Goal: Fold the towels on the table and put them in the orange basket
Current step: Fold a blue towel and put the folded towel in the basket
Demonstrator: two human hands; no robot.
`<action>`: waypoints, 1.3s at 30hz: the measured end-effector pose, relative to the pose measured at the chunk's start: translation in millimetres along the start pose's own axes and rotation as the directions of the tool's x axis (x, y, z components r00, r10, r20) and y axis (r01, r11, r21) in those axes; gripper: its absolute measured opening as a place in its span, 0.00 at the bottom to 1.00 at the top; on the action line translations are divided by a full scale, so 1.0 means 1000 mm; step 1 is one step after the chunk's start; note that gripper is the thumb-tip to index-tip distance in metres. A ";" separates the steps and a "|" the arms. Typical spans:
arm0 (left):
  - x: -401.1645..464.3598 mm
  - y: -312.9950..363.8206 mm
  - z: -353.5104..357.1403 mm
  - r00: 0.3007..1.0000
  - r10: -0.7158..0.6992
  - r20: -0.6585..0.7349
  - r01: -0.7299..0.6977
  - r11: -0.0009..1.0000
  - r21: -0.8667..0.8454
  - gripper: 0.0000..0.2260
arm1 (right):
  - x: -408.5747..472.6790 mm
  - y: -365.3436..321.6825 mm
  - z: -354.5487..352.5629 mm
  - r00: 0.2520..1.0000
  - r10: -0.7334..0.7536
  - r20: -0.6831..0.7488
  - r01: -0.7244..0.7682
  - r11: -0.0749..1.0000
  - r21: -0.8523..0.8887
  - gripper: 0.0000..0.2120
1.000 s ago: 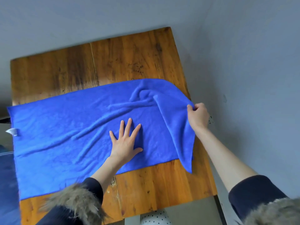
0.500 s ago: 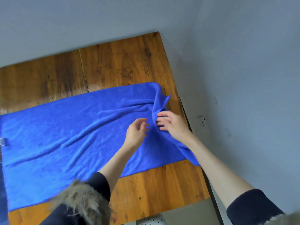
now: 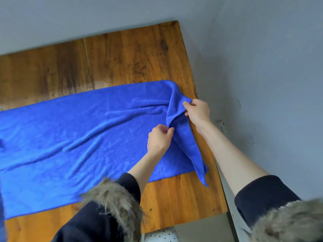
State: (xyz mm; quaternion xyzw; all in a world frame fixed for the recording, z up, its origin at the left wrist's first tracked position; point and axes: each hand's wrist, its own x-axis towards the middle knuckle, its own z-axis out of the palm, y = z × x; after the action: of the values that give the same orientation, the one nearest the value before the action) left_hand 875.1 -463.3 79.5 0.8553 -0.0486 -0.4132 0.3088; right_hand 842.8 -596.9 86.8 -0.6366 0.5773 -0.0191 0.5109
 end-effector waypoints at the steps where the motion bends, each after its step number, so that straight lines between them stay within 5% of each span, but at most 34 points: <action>1: 0.003 0.000 -0.002 1.000 -0.001 -0.016 0.001 1.000 -0.020 0.05 | -0.002 -0.001 -0.001 1.000 0.002 0.005 -0.003 0.998 0.060 0.11; 6: -0.004 -0.003 -0.012 0.998 -0.052 0.042 0.064 0.924 -0.378 0.04 | -0.015 -0.015 -0.013 1.000 0.000 0.006 -0.002 0.955 0.298 0.08; 13: -0.032 -0.023 -0.029 0.965 0.059 0.257 0.022 0.953 -0.303 0.07 | -0.033 -0.055 -0.019 0.997 -0.073 -0.038 0.082 0.933 0.350 0.07; 25: -0.067 -0.066 -0.162 0.980 0.185 0.069 -0.140 0.898 -0.418 0.07 | -0.115 -0.130 0.044 0.952 -0.301 0.063 0.287 0.943 0.167 0.06; 31: -0.079 -0.107 -0.266 0.964 0.262 0.042 -0.238 0.923 -0.303 0.09 | -0.176 -0.172 0.120 0.904 -0.414 0.107 0.406 0.909 0.089 0.04; 39: -0.094 -0.190 -0.376 0.972 0.235 0.019 -0.213 0.909 -0.358 0.09 | -0.241 -0.212 0.244 0.869 -0.429 0.246 0.426 0.902 0.071 0.06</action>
State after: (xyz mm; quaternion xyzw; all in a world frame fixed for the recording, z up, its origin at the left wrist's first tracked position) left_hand 1058.4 -94.9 211.2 0.7615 -0.0807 -0.4032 0.5010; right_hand 1064.8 -301.7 249.0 -0.7419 0.3514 -0.0535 0.5686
